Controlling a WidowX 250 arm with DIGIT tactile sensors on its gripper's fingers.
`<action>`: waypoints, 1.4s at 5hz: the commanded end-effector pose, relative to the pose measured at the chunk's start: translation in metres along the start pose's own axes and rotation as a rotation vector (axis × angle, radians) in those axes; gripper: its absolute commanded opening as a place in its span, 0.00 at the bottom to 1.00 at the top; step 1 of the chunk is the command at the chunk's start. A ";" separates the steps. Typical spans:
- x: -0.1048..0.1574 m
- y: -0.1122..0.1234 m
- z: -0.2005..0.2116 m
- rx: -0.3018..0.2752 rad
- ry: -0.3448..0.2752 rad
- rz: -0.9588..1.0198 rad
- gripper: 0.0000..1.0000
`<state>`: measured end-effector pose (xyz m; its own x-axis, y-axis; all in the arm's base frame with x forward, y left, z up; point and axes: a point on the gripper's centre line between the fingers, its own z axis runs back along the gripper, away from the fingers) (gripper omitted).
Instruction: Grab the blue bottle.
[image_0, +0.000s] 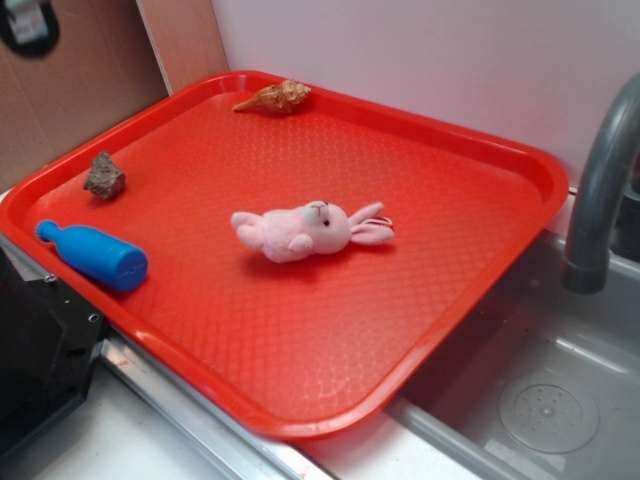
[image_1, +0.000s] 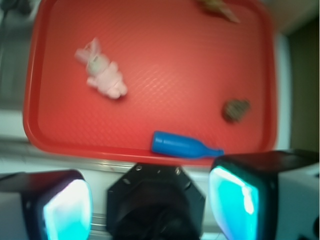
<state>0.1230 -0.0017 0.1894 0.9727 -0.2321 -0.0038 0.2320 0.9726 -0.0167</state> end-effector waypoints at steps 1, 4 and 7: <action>0.005 0.014 -0.050 0.024 -0.021 -0.378 1.00; 0.001 0.030 -0.126 0.012 0.054 -0.612 1.00; 0.005 0.030 -0.162 -0.008 0.158 -0.699 1.00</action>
<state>0.1292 0.0242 0.0250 0.5945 -0.7923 -0.1372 0.7893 0.6076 -0.0888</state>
